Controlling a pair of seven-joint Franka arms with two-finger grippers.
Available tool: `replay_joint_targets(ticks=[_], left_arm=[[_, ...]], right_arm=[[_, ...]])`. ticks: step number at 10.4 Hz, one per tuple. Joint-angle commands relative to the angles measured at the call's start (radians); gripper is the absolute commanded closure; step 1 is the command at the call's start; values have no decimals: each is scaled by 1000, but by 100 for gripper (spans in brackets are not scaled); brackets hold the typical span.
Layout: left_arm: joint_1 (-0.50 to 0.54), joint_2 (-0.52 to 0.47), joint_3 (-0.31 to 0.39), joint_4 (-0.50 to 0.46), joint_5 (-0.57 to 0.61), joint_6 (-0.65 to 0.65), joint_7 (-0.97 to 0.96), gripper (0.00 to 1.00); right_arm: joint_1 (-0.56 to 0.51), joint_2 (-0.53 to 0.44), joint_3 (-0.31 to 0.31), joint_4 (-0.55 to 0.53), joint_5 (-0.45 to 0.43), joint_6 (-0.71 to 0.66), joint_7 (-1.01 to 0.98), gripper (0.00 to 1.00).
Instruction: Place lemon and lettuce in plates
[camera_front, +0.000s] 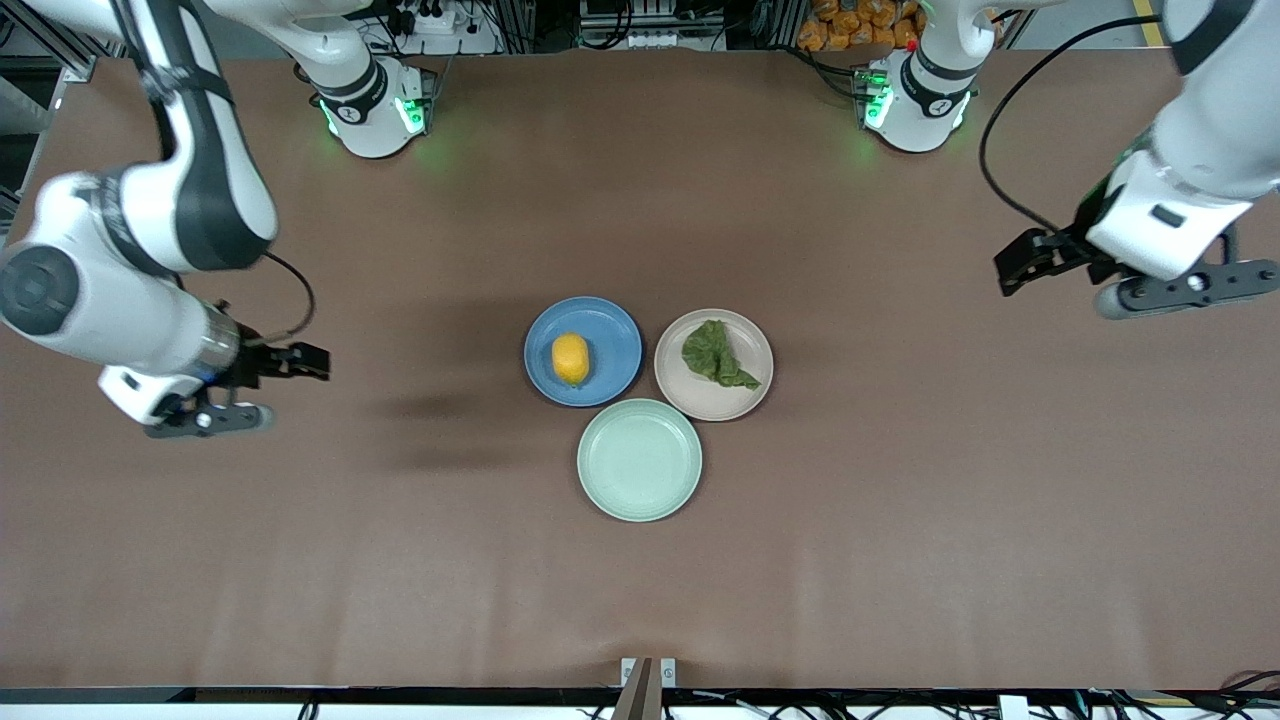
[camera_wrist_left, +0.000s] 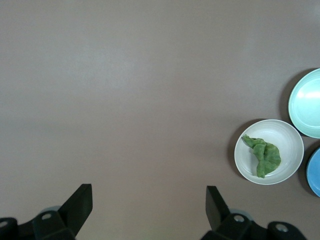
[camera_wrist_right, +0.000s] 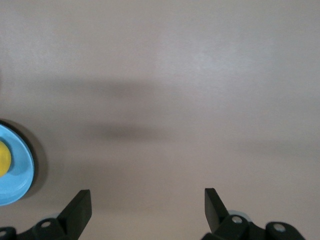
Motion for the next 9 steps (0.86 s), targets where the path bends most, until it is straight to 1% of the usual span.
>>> replay_joint_targets(ticks=[1, 2, 3, 4, 9], left_arm=[[18, -49, 0, -40, -28, 12, 50, 0], [56, -70, -13, -46, -32, 12, 53, 0], [71, -101, -32, -67, -50, 14, 75, 0], [79, -116, -32, -75, -54, 14, 98, 0], [73, -126, -27, -80, -52, 17, 104, 0]], right_arm=[[-44, -101, 16, -46, -13, -30, -38, 0], [-52, -125, 16, -44, -11, -51, -35, 0], [-54, -148, 16, -44, -11, -77, -35, 0], [-60, -171, 16, -44, -5, -106, -35, 0], [-87, -254, 16, -37, 1, -193, -38, 0]])
